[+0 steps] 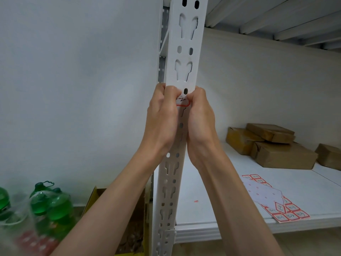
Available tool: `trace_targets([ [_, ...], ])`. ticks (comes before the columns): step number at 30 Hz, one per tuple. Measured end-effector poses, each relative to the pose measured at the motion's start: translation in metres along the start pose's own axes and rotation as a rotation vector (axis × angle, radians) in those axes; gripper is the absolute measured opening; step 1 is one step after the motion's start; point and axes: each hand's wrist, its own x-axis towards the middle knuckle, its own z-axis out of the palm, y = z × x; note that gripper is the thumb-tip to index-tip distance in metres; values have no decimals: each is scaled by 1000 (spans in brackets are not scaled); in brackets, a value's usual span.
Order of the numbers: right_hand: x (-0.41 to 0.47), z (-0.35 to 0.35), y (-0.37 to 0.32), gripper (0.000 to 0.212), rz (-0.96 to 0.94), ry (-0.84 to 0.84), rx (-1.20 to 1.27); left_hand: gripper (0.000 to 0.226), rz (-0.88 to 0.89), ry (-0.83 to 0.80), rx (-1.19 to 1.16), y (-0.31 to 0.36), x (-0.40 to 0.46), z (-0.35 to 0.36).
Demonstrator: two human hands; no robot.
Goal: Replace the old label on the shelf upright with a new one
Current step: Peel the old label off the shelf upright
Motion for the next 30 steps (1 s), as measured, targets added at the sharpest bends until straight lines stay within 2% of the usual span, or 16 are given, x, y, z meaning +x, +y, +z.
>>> trace_targets([
  [5, -2, 1, -6, 21, 27, -51, 73, 18, -12, 4, -8, 0, 0, 1],
  [10, -1, 4, 1, 30, -4, -25, 72, 17, -13, -5, -20, -1, 1, 0],
  [14, -2, 3, -3, 20, 35, -35, 85, 17, -10, -14, -14, -2, 0, 0],
  [20, 1, 9, -1, 22, -79, 28, -64, 19, -3, -6, 25, -2, 1, 0],
  [30, 2, 4, -4, 18, -16, -29, 14, 18, -4, 0, 9, 0, -1, 1],
])
